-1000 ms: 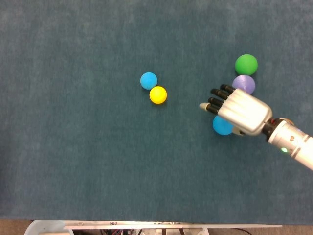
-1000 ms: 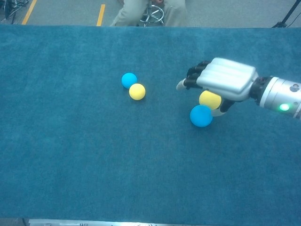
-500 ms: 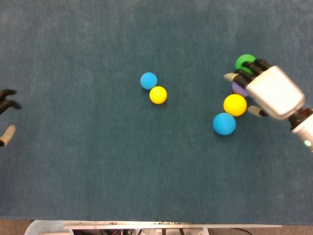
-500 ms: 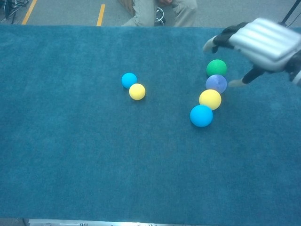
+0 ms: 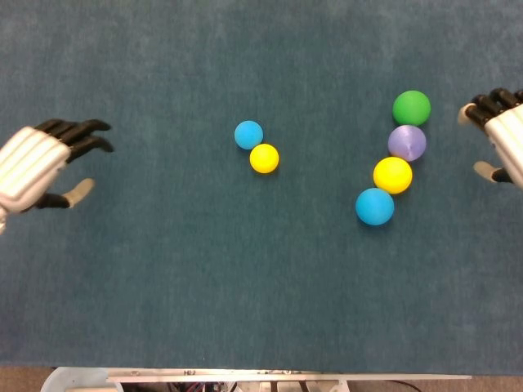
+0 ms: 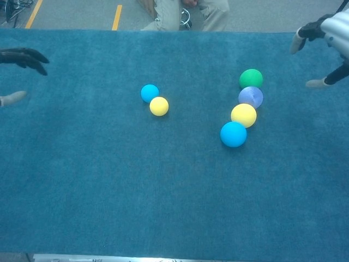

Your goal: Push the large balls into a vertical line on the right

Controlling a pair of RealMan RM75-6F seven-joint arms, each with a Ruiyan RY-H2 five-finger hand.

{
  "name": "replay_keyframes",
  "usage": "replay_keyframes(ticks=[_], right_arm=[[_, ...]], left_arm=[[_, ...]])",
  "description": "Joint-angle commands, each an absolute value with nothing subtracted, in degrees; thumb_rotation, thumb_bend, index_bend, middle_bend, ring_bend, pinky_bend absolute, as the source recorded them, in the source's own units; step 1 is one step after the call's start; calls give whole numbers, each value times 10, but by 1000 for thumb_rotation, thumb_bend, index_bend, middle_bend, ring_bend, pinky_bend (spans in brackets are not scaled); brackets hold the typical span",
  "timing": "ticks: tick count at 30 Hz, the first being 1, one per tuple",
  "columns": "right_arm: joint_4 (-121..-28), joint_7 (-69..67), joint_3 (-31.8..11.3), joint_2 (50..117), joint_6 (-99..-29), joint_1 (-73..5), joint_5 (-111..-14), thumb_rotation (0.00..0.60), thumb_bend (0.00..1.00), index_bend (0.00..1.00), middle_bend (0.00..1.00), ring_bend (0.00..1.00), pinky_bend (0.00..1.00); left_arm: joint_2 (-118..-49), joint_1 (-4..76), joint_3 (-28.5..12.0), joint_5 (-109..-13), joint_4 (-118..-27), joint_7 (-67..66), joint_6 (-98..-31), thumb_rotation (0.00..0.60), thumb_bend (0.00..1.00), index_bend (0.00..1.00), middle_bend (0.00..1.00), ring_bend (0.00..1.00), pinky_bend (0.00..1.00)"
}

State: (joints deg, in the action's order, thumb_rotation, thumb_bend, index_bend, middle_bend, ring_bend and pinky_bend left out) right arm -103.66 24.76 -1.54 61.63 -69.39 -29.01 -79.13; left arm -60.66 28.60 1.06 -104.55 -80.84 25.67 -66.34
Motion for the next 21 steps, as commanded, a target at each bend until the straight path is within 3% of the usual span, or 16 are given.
replay_keyframes(ticks=[1,12,21], right_arm=[[-1035,242,-16,612,-697,-284,-792,600,42,408,421,342,461],[-1025,230,-22,611,-695,-271,-794,600,42,408,421,344,461],[-1037,274,-37,627,-575,-343,-782,600,42,379,421,345,465]], left_arm=[[-620,308,7,-1050,-801,259,-649,600,399,257,167,226,247],[-664,388,4,-1037,-792,250,-569,600,399,174,100,158,216],[-663,396,9,-1008,-805,224,-562,600,399,147,72,120,189]])
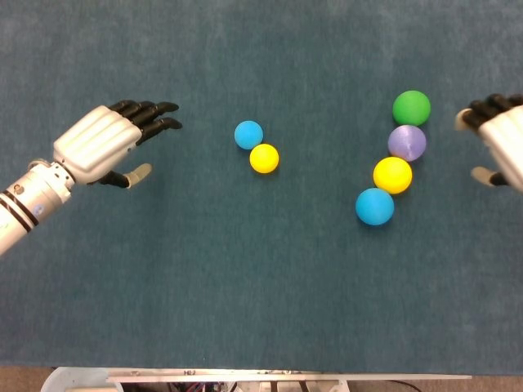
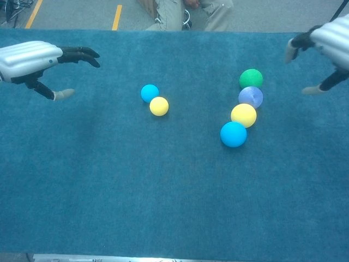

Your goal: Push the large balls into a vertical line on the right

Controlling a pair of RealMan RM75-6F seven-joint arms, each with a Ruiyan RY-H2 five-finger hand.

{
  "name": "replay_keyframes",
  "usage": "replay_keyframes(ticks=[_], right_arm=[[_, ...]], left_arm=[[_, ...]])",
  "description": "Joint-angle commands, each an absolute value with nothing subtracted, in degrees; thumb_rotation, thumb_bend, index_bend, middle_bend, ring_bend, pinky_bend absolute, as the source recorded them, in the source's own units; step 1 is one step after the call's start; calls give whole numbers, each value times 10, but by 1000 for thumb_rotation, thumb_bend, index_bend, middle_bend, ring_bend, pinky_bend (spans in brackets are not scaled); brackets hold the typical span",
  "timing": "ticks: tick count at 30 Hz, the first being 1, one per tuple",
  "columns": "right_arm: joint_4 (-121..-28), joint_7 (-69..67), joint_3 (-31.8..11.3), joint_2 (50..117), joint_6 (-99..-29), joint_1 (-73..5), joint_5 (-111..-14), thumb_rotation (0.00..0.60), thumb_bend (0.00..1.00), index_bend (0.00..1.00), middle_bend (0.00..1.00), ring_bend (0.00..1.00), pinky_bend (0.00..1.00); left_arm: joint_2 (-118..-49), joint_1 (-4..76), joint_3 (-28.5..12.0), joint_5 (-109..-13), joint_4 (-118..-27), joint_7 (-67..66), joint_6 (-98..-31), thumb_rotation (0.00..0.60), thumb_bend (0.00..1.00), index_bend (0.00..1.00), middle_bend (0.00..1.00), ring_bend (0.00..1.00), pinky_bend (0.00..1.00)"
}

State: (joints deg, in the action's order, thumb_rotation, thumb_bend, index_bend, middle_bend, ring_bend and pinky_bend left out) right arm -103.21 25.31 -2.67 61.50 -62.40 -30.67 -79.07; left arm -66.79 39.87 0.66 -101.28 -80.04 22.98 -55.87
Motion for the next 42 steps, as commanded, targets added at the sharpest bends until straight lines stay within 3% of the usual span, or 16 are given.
replay_keyframes(ticks=[1,8,15,30,42], right_arm=[[-1037,278,-40,632,-559,-354,-778,600,42,367,421,345,466],[-1009,323,-64,697,-458,-434,-709,600,41,304,422,318,407],[-970,372,-71,764,-409,-499,-627,600,40,262,421,265,353],[-850,455,-73,922,-439,-591,-604,600,41,259,390,232,339],[-781,453,-60,983,-453,-613,-636,600,42,296,390,232,339]], left_arm=[[-660,395,11,-1005,-808,219,-563,600,399,147,72,120,188],[-632,376,24,-980,-832,195,-572,600,399,147,72,120,187],[-604,352,37,-964,-852,179,-590,600,399,147,72,120,187],[-561,310,58,-963,-880,182,-634,600,400,147,72,120,186],[-551,304,63,-973,-879,205,-639,600,399,147,71,120,187]])
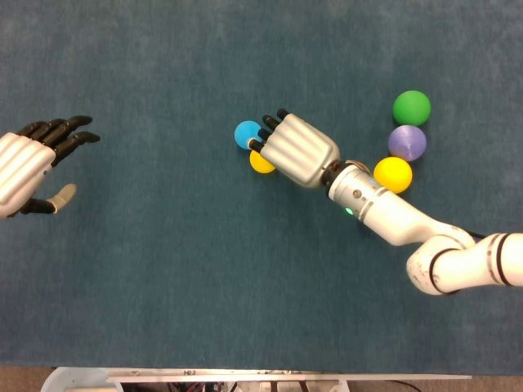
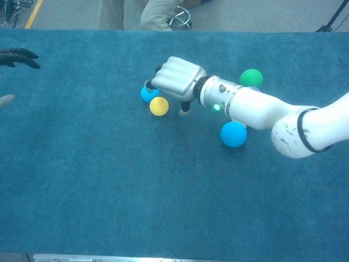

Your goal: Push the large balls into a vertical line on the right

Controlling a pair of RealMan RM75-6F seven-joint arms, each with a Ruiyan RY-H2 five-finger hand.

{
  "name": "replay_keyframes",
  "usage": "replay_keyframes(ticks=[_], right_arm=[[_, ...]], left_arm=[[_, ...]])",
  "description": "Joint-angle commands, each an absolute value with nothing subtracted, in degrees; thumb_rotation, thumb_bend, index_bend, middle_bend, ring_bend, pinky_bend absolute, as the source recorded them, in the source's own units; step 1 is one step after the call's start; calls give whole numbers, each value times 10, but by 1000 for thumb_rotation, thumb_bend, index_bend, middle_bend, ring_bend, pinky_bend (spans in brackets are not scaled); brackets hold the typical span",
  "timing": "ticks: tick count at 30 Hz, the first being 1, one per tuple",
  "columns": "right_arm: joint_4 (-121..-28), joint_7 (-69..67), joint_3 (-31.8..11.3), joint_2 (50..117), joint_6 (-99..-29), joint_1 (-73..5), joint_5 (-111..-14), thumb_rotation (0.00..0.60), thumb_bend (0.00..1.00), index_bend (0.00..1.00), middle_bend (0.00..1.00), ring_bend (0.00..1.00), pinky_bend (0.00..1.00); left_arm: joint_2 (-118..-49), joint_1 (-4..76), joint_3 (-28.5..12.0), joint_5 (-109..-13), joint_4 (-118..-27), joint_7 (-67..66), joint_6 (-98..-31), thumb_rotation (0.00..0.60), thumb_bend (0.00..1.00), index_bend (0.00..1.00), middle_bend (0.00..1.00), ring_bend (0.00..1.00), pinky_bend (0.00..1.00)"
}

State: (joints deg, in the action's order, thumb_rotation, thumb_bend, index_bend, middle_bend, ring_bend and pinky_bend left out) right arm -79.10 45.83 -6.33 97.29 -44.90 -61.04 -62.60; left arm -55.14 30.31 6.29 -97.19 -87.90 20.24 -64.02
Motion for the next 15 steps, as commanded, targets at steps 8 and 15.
replay_keyframes(ticks=[8,15], right_arm=[[-735,435,-58,1021,-454,-622,-666,600,43,336,390,232,338],[-695,420,-59,1049,-450,-628,-681,600,50,363,390,232,338]], left_arm=[[-547,309,64,-978,-883,219,-632,600,399,147,67,120,175],[-543,310,64,-980,-884,229,-630,600,399,147,66,120,175]])
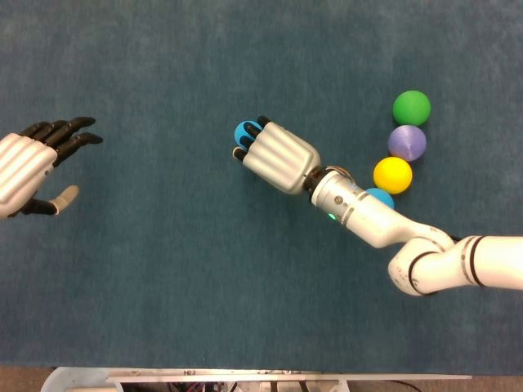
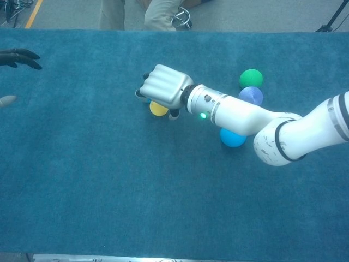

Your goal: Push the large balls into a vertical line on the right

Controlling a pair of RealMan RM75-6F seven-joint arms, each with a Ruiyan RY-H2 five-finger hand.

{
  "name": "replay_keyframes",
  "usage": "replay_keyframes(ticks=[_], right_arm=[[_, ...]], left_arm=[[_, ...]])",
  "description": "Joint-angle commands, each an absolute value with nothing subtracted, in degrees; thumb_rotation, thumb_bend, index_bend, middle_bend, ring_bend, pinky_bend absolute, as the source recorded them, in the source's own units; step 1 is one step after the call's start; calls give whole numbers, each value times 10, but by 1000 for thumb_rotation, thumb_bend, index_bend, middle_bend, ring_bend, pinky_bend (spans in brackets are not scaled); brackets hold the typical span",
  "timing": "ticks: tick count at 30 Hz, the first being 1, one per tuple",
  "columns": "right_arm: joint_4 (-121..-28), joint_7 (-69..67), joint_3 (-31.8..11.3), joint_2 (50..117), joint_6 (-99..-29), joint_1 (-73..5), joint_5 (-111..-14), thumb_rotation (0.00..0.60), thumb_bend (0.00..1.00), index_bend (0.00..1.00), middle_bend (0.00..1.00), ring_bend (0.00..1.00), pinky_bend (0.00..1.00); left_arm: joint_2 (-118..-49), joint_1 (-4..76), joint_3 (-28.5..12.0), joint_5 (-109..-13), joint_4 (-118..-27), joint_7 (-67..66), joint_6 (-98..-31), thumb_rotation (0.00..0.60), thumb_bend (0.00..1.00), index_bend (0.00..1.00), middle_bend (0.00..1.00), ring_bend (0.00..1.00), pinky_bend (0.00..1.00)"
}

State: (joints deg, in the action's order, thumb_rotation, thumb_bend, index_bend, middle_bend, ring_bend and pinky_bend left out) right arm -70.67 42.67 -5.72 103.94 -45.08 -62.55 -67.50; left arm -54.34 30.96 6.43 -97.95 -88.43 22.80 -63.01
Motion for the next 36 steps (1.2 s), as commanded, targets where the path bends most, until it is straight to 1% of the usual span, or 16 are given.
replay_keyframes(ticks=[1,8,18,28,36], right_arm=[[-688,416,-59,1053,-449,-629,-684,600,52,369,390,232,338],[-651,409,-56,1072,-445,-632,-700,600,86,421,410,238,338],[-619,378,-58,1091,-456,-629,-731,600,110,493,480,306,339],[-613,343,-61,1095,-467,-625,-763,600,111,501,493,331,340],[-619,350,-65,1087,-463,-621,-765,600,110,501,494,335,340]], left_arm=[[-543,310,65,-980,-884,230,-629,600,399,147,66,120,175],[-543,311,64,-981,-883,237,-629,600,399,147,65,120,175],[-545,310,65,-983,-880,244,-630,600,399,147,65,120,175],[-546,310,66,-984,-877,254,-629,600,399,147,65,120,175],[-545,309,67,-984,-879,253,-628,600,399,147,64,120,175]])
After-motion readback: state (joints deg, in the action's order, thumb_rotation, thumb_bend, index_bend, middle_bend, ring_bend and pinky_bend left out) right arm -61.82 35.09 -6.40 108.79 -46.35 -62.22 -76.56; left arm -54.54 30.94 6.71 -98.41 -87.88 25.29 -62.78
